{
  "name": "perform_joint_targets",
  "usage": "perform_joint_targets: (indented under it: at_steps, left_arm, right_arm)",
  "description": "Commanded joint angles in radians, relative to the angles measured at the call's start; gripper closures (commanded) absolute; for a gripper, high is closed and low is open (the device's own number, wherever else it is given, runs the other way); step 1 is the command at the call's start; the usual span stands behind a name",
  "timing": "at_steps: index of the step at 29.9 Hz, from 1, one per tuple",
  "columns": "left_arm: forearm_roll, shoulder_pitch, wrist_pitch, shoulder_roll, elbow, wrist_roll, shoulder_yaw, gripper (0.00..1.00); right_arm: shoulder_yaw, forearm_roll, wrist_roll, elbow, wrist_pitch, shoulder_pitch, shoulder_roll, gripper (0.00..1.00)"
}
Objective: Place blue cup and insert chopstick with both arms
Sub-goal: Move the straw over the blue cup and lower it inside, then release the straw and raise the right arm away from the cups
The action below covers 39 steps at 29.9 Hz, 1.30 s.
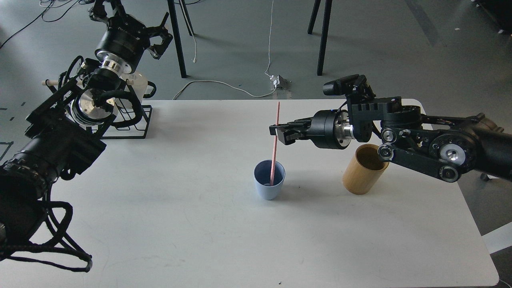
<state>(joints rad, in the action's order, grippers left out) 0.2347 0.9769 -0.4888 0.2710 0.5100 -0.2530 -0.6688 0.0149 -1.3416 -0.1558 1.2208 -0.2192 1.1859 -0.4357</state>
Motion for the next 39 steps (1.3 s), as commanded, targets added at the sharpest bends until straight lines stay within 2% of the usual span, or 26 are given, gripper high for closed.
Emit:
perform_joint_targets:
  at_steps: [1, 5, 7, 9, 11, 12, 13, 14, 20, 27, 32, 39]
  left_arm:
    - [0.0, 0.0, 0.0, 0.005, -0.005, 0.0, 0.0, 0.0]
    - [0.0, 0.0, 0.0, 0.008, -0.005, 0.0, 0.001, 0.0]
    - [0.0, 0.0, 0.0, 0.007, -0.005, 0.0, 0.001, 0.0]
    - [0.0, 0.0, 0.0, 0.008, -0.005, 0.0, 0.001, 0.0]
    - [0.0, 0.0, 0.0, 0.01, -0.005, 0.003, 0.001, 0.0]
    - [0.0, 0.0, 0.0, 0.01, -0.005, 0.003, 0.001, 0.0]
    - [0.0, 0.0, 0.0, 0.01, -0.005, 0.003, 0.001, 0.0]
    - [0.0, 0.0, 0.0, 0.01, -0.005, 0.003, 0.001, 0.0]
    - [0.0, 0.002, 0.0, 0.01, -0.005, 0.005, 0.001, 0.0]
    - [0.0, 0.002, 0.0, 0.043, -0.01, 0.006, 0.0, 0.0]
    - [0.001, 0.002, 0.0, 0.053, -0.01, 0.008, 0.0, 0.0]
    - [0.003, 0.0, 0.0, 0.05, -0.01, -0.002, -0.005, 0.0]
  right_arm:
    - [0.0, 0.001, -0.001, 0.002, 0.0, -0.003, -0.002, 0.78]
    - [0.002, 0.001, -0.001, 0.003, 0.0, -0.005, -0.002, 0.75]
    - [0.014, 0.004, -0.001, 0.005, 0.0, -0.005, -0.005, 0.69]
    - [0.034, 0.009, -0.001, 0.006, 0.003, 0.0, -0.012, 0.59]
    - [0.091, 0.012, -0.002, 0.002, 0.003, 0.0, -0.018, 0.42]
    - [0.13, 0.013, -0.007, -0.001, 0.004, -0.003, -0.026, 0.28]
    - [0.182, 0.018, -0.01, -0.001, 0.003, -0.006, -0.044, 0.07]
    - [0.224, 0.03, -0.011, -0.001, 0.001, -0.015, -0.064, 0.0]
    - [0.479, 0.208, -0.013, -0.001, 0.003, -0.055, -0.118, 0.0]
    - [0.727, 0.577, -0.01, -0.059, 0.02, -0.169, -0.161, 0.0]
    - [0.807, 0.838, -0.011, -0.165, 0.018, -0.224, -0.163, 0.0]
    - [0.806, 1.229, -0.005, -0.319, -0.026, -0.288, -0.147, 0.0]
